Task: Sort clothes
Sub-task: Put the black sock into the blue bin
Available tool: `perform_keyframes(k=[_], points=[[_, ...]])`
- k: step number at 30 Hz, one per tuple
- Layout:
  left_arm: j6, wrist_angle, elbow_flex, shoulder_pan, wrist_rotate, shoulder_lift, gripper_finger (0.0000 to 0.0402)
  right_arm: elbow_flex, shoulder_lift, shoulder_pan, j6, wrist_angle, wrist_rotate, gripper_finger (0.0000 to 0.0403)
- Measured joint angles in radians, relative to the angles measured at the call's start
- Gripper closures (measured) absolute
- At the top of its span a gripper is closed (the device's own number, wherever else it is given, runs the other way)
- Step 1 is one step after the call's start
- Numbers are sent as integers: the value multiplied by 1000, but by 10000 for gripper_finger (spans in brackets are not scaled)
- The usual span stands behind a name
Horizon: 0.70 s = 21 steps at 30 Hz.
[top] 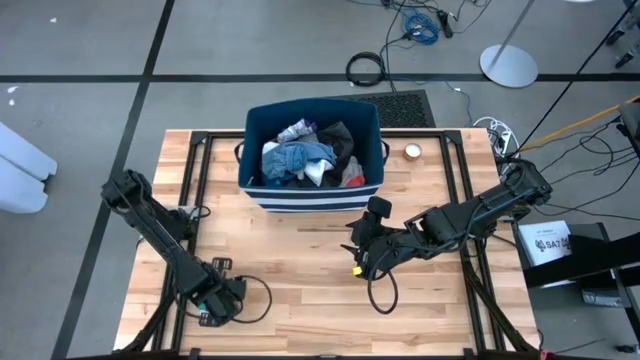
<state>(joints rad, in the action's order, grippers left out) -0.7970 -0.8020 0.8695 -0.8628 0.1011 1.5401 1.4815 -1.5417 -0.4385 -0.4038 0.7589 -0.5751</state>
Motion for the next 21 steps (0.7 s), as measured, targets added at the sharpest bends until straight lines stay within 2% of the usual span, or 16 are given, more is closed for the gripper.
perform_keyframes(k=[6,12,17,21], points=[[59,-191,91,83,-109,-159,395,0,0,0,0,-7,0,186],[170,-198,217,201,-298,-325,397,0,0,0,0,-22,0,186],[370,-135,367,363,-527,-393,397,0,0,0,0,-33,0,186],[626,-69,503,519,-613,-399,397,0,0,0,-12,-44,0,186]])
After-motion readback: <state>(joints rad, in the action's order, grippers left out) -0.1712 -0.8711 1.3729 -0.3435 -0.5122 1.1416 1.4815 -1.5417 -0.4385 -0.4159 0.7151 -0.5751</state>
